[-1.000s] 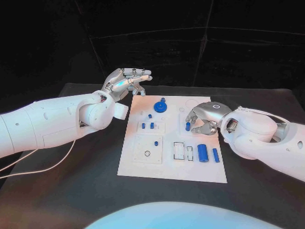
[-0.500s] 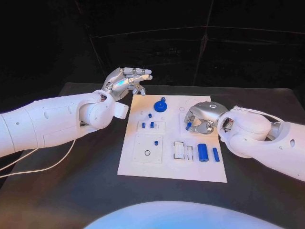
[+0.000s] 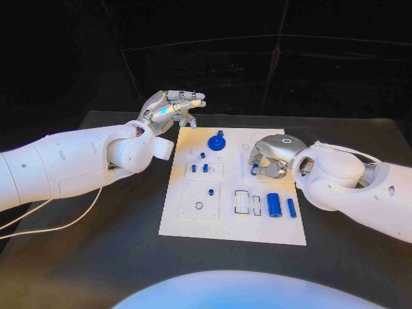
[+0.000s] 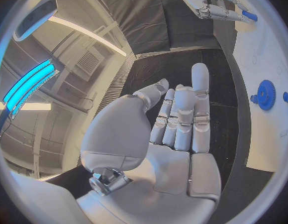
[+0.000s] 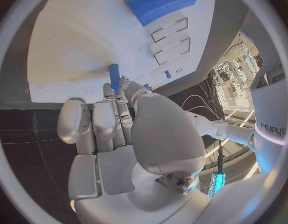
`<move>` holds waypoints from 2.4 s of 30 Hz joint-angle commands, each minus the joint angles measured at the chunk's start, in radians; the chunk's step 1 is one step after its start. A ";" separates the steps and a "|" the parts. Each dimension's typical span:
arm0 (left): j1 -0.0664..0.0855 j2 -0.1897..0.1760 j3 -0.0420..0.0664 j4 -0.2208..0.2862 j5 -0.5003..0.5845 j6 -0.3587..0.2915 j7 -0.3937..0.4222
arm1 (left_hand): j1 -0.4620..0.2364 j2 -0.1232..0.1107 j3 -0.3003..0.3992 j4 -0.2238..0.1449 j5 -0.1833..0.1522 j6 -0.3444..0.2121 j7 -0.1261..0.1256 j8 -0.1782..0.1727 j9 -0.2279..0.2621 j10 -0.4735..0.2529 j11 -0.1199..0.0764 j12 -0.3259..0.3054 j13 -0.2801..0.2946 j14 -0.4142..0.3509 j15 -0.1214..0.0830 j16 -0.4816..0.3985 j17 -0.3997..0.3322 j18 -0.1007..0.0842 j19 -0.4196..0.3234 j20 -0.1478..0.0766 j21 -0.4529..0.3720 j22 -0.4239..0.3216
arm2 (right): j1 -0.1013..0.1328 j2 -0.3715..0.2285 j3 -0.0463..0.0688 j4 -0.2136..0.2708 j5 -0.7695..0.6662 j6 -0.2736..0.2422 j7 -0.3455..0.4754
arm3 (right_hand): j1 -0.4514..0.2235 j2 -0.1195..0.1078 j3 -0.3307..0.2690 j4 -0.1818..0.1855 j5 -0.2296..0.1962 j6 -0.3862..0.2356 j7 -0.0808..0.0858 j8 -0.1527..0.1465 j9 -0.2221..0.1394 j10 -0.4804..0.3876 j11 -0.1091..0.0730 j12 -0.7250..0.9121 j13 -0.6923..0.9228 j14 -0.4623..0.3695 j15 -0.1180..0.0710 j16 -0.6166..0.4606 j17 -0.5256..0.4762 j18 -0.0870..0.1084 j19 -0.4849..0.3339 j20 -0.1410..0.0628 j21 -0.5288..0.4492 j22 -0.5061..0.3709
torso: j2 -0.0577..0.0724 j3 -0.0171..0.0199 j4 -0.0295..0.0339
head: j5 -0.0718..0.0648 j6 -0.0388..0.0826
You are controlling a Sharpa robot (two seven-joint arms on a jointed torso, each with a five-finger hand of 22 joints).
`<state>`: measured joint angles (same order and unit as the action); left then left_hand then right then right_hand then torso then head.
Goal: Assemble the parts on the task board
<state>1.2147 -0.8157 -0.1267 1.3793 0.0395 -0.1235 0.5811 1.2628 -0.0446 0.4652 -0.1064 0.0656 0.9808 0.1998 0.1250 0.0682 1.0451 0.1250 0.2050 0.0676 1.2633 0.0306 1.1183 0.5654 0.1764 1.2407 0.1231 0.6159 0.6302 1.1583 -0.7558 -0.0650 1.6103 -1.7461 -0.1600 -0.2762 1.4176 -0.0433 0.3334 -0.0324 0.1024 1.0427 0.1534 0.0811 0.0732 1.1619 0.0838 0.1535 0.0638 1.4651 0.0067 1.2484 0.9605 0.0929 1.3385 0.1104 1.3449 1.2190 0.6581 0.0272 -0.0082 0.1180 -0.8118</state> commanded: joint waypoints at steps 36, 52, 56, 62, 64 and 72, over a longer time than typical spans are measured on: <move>0.002 0.000 0.001 -0.002 0.003 0.014 -0.003 | -0.009 -0.002 -0.008 -0.001 0.001 -0.007 -0.001 0.006 0.000 -0.006 0.000 0.006 0.001 -0.010 0.000 -0.002 -0.003 0.006 -0.006 0.003 -0.007 -0.003 | -0.001 0.007 0.000 -0.004 -0.033 -0.089 0.009 | 0.020 -0.012 0.085 -0.027 -0.019 0.051 0.000 0.006 0.001 0.066 -0.008 -0.018 0.006 0.010 -0.013 0.010 0.007 -0.014 0.018 -0.008 0.021 0.026 | -0.001 0.0010 -0.0007 | 0.000 -0.003; 0.001 0.003 0.000 -0.011 0.003 0.014 -0.002 | -0.009 -0.002 -0.008 -0.001 0.001 -0.007 -0.001 0.006 0.000 -0.006 0.000 0.006 0.001 -0.010 0.000 -0.002 -0.003 0.006 -0.006 0.003 -0.007 -0.003 | 0.000 -0.049 0.004 0.128 0.036 -0.229 0.073 | 0.023 -0.016 0.096 -0.036 -0.019 0.057 -0.001 0.006 0.000 0.073 -0.009 -0.020 0.007 0.012 -0.014 0.016 0.016 -0.016 0.024 -0.009 0.028 0.035 | -0.001 -0.0007 0.0007 | 0.001 0.005; 0.001 0.004 0.000 -0.011 0.003 0.014 -0.002 | -0.009 -0.002 -0.008 -0.001 0.001 -0.007 -0.001 0.006 0.000 -0.006 0.000 0.006 0.001 -0.010 0.000 -0.002 -0.003 0.006 -0.006 0.003 -0.007 -0.003 | 0.000 -0.030 0.003 0.151 0.063 -0.214 0.095 | 0.024 -0.017 0.099 -0.038 -0.018 0.057 -0.001 0.005 0.000 0.073 -0.009 -0.022 0.007 0.012 -0.014 0.017 0.016 -0.016 0.024 -0.010 0.028 0.036 | -0.001 -0.0014 0.0002 | 0.006 0.005; 0.002 0.008 0.000 -0.014 0.003 0.014 0.000 | -0.009 -0.002 -0.008 -0.001 0.001 -0.007 -0.001 0.006 0.000 -0.006 0.000 0.006 0.001 -0.010 0.000 -0.002 -0.003 0.006 -0.006 0.003 -0.007 -0.003 | -0.017 0.048 0.002 0.147 0.083 -0.180 0.134 | 0.023 -0.017 0.102 -0.039 -0.015 0.056 0.000 0.004 -0.001 0.073 -0.008 -0.024 0.006 0.012 -0.014 0.016 0.015 -0.016 0.023 -0.010 0.028 0.035 | -0.001 -0.0009 0.0004 | 0.015 0.002; 0.002 0.009 0.000 -0.014 0.003 0.014 0.000 | -0.009 -0.002 -0.008 -0.001 0.001 -0.007 -0.001 0.006 0.000 -0.006 0.000 0.006 0.001 -0.010 0.000 -0.002 -0.003 0.006 -0.006 0.003 -0.007 -0.003 | -0.025 0.065 0.001 0.142 0.085 -0.172 0.142 | 0.023 -0.018 0.104 -0.040 -0.014 0.056 0.001 0.003 -0.001 0.072 -0.008 -0.025 0.006 0.012 -0.014 0.017 0.016 -0.016 0.023 -0.010 0.027 0.034 | -0.001 -0.0012 0.0013 | 0.017 0.001; 0.002 0.011 0.000 -0.013 0.003 0.013 0.000 | -0.009 -0.002 -0.008 -0.001 0.001 -0.007 -0.001 0.006 0.000 -0.006 0.000 0.006 0.001 -0.010 0.000 -0.002 -0.003 0.006 -0.006 0.003 -0.007 -0.003 | -0.088 0.148 -0.002 0.094 0.083 -0.122 0.180 | 0.023 -0.018 0.108 -0.042 -0.011 0.054 0.002 0.000 -0.002 0.071 -0.007 -0.028 0.006 0.011 -0.013 0.016 0.014 -0.015 0.022 -0.009 0.027 0.033 | 0.001 -0.0005 0.0003 | 0.029 -0.006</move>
<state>1.2147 -0.8055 -0.1272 1.3652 0.0395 -0.1197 0.5754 1.2628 -0.0446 0.4652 -0.1064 0.0656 0.9808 0.1997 0.1249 0.0681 1.0451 0.1250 0.2050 0.0676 1.2633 0.0306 1.1183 0.5636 0.1763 1.2407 0.1231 0.6159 0.6287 1.0717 -0.6127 -0.0679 1.7103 -1.6711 -0.3209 -0.1402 1.4320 -0.0573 0.4354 -0.0741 0.0877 1.0928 0.1502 0.0808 0.0727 1.2171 0.0855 0.1311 0.0691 1.4649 -0.0002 1.2602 0.9754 0.0930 1.3548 0.1020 1.3660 1.2532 0.6578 0.0260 -0.0070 0.1435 -0.8159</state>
